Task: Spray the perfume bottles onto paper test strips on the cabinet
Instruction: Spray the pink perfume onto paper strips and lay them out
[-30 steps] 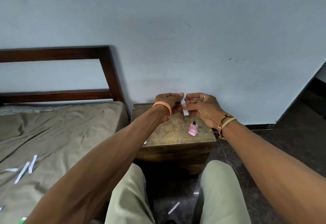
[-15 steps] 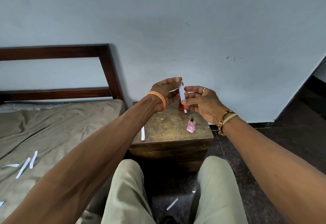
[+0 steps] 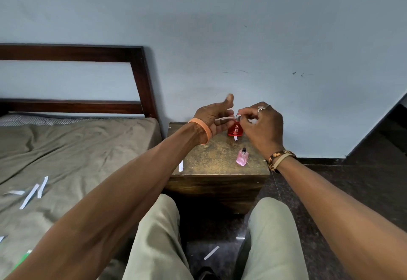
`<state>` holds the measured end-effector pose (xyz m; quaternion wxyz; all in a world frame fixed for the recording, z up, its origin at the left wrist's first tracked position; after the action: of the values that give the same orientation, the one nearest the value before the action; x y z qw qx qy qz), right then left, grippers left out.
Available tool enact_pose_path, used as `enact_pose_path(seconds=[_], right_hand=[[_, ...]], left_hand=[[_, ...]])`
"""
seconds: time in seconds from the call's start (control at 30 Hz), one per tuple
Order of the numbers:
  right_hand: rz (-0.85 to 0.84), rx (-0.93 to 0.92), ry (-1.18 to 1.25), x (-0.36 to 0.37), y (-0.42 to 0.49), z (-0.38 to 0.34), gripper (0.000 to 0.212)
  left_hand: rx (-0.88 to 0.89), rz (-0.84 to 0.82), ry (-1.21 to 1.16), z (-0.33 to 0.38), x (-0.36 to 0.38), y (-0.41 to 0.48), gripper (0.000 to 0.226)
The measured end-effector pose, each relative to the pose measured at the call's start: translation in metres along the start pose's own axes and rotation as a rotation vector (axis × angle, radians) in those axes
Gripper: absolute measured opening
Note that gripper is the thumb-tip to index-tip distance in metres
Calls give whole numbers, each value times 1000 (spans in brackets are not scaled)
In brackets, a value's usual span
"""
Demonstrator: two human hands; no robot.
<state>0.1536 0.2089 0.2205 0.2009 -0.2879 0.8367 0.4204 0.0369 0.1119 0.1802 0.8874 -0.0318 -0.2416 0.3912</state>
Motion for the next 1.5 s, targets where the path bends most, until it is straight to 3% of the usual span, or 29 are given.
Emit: enact_pose_path(seconds=[0.07,0.13,0.27,0.33,0.4,0.5,0.57,0.9,1.03,1.27,1.5], right_hand=[[81,-198,-129,-1,-4,-9,13],[143,-333,-194,0,-7,-13,14],[173,-408,-193,4,-9,-15,15],[117,-296,-123,7,-7,-13,19],[8,-41,87,14,-3,-3,29],[-170,515,722,31,-2,14,30],[-185,682,981,36,-5,15,25],[-150,725,1048,40,-9,19,20],[-179,710,988,43,-9,19,31],[-156,860,1138,51,-14,22,36],[-169,881,1142,56,-17,24,33]], left_hand=[[0,-32,-32,-1,-5,-2,17],[-58,-74,-17,-3,-10,-4,22],[-136,-131,2,-8,-15,-8,27],[-75,-114,-3,-4,-19,-6,32],[-17,-101,45,1,-24,-2,34],[45,-106,156,7,-28,2,34],[75,-105,175,12,-29,2,32],[124,-138,166,14,-35,6,36],[118,-154,131,11,-34,7,38],[48,-291,66,9,-31,4,52],[59,-278,34,2,-32,8,42]])
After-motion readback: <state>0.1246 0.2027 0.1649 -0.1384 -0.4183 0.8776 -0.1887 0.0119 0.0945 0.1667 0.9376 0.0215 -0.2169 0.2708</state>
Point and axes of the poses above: each hand's wrist, its own y-axis towards the middle knuckle, its own x-axis out of the palm, z = x × y, the point moved 6 cm from there along y, towards the middle knuckle, and after that the axes turned 2 degrees about -z, right-handed, at the moved point
